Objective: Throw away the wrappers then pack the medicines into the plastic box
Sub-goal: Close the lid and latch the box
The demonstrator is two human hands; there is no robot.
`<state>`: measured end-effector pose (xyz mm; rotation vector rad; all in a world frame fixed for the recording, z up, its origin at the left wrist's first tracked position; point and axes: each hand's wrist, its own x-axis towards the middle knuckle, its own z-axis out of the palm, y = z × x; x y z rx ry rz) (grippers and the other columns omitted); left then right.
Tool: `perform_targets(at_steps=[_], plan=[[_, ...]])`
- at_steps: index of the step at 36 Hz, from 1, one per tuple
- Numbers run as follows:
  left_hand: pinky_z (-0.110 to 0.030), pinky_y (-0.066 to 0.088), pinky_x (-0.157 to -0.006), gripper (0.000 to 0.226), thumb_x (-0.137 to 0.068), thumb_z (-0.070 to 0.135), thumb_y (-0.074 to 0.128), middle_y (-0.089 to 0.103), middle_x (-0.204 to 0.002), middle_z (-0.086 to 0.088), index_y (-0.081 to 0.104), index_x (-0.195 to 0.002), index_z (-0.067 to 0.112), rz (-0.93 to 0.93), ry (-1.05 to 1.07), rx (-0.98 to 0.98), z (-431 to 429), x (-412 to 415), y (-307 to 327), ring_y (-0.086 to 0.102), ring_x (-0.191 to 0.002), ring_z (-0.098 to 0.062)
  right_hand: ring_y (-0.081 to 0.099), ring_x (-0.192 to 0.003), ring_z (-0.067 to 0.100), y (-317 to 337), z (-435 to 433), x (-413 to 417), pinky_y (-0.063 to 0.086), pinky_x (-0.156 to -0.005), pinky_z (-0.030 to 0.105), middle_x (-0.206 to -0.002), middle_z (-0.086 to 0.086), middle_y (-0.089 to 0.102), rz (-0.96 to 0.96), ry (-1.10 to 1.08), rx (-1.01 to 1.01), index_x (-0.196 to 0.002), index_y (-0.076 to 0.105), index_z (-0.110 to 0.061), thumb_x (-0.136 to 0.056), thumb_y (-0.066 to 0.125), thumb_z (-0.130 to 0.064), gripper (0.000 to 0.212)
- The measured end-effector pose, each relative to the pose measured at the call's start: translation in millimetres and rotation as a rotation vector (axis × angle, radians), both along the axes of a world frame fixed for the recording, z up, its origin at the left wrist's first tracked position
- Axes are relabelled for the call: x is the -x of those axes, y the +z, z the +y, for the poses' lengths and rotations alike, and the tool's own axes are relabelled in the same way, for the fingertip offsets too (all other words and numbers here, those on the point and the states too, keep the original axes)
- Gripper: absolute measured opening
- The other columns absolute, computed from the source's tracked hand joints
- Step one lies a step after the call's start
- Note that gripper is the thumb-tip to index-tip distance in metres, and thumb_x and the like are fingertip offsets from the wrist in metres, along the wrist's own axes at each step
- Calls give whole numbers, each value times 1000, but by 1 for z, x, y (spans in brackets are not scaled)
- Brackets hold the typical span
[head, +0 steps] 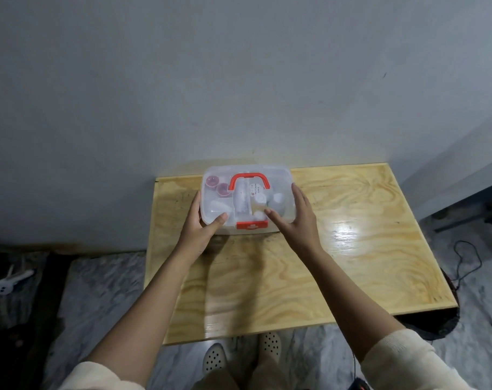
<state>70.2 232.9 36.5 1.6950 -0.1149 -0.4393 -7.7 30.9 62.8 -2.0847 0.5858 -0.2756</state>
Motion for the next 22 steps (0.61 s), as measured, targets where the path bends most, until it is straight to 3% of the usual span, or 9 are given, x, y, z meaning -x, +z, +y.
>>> perform_targets(at_steps=[5, 9, 12, 16, 22], plan=[[-43, 32, -115, 99, -65, 51, 75, 40, -150, 8, 28, -149, 26, 7, 8, 28, -23, 1, 1, 37, -138, -10, 31, -138, 21, 1, -21, 0, 35, -110, 48, -152, 3, 32, -8, -17, -13, -144, 28, -20, -74, 70, -47, 86], [-42, 31, -116, 92, -73, 38, 76, 38, -151, 7, 27, -150, 24, 4, 25, 34, -40, -2, 1, 36, -139, -10, 32, -138, 21, 3, -38, -4, 35, -110, 46, -151, 4, 33, -8, -19, -9, -143, 29, -18, -75, 71, -44, 84], [-42, 32, -115, 99, -67, 46, 76, 38, -151, 7, 27, -150, 25, 8, 31, 32, -50, -6, 1, 36, -139, -10, 33, -137, 21, 3, -48, -10, 36, -110, 46, -150, 3, 34, -3, -12, -6, -143, 29, -19, -75, 71, -44, 83], [-43, 33, -115, 88, -78, 31, 75, 38, -152, 6, 26, -150, 24, -5, 45, 25, -59, -12, -1, 36, -139, -12, 35, -136, 21, 1, -58, -21, 40, -106, 51, -149, 1, 35, 24, 10, 5, -142, 28, -23, -73, 69, -53, 85], [-42, 32, -115, 84, -81, 29, 73, 36, -152, 5, 25, -150, 23, -27, 47, -22, -65, -27, 0, 36, -139, -12, 32, -137, 21, 2, -64, -36, 38, -108, 49, -151, 3, 32, 33, 39, 17, -143, 25, -21, -75, 69, -51, 87]])
